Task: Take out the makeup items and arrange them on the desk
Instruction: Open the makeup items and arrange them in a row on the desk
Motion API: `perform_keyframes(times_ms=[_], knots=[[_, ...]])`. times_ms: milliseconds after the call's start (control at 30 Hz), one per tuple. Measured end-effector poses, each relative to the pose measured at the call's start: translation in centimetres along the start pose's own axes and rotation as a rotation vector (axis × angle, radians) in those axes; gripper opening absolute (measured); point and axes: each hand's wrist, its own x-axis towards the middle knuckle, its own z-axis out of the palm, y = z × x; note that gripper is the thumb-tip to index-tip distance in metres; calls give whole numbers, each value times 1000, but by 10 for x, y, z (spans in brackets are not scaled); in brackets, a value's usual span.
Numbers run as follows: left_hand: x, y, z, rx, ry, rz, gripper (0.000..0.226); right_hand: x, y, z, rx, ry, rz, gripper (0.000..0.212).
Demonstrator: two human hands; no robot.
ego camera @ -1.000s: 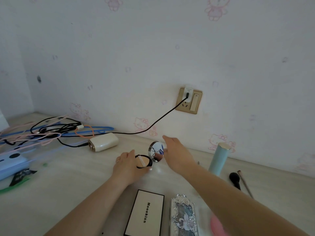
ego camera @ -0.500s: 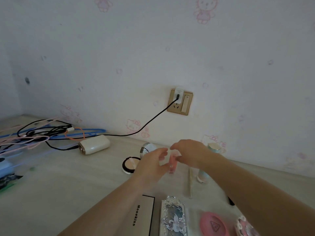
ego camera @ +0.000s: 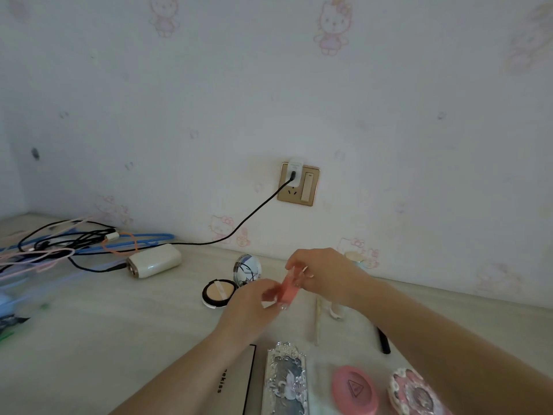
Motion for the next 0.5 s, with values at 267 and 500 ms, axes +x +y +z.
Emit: perform_keyframes(times_ms=[267,500], knots=[[-32,18,-16,-4,78,96,11,-32,-16,-20,194,17,30,24],[-51,32,-30,175,185,255,10,-45,-32,-34,63,-119,106,42]])
